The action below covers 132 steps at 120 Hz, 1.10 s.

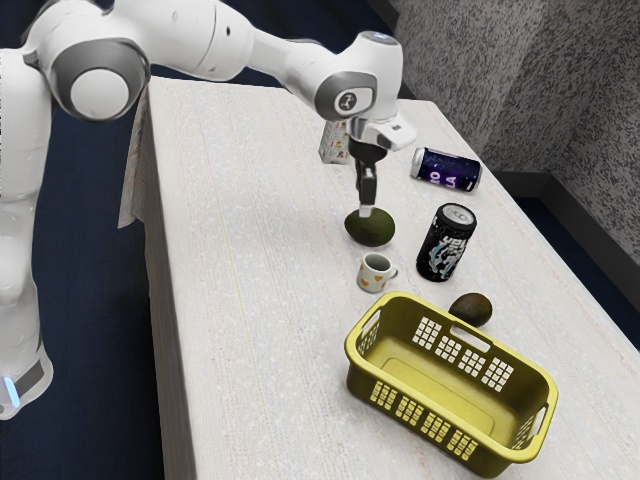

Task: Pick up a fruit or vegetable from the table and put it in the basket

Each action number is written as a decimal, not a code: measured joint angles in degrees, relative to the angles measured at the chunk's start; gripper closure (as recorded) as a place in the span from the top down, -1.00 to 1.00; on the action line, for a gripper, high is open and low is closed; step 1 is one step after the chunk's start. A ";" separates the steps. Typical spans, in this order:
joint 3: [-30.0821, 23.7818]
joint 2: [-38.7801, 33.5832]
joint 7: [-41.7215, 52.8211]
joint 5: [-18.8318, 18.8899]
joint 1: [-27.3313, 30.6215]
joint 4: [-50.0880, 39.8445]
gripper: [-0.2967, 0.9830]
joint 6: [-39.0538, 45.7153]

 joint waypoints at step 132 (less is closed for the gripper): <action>-0.02 8.26 13.38 -5.62 0.76 3.31 0.54 8.05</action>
